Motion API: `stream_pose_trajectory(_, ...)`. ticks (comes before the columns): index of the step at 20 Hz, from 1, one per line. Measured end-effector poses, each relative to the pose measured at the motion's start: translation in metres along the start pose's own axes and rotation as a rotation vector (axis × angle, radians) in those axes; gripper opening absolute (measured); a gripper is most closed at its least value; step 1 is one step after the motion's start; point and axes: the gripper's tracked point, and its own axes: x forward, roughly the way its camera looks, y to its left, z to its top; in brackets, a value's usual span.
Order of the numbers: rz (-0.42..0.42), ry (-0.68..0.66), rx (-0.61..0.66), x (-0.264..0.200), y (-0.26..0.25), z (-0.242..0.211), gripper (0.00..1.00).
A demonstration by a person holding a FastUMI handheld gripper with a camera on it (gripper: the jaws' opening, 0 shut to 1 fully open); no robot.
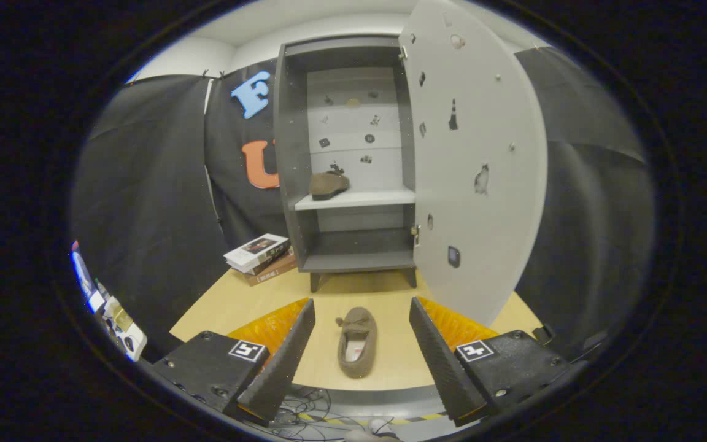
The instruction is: Open the shoe cabinet door, grab the shoes and put them into the shoe cabinet, then close the shoe cabinet door.
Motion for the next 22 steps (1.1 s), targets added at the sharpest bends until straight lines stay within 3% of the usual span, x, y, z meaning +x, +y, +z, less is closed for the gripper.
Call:
stream_pose_trajectory(4, 0.055, 0.097, 0.020, 0.061, 0.029, -0.052, 0.98)
stream_pose_trajectory(14, 0.045, 0.404, 0.135, 0.204, 0.048, -0.170, 0.98)
stream_pose_trajectory(22, 0.012, 0.479, 0.142, 0.280, 0.041, -0.181, 0.98)
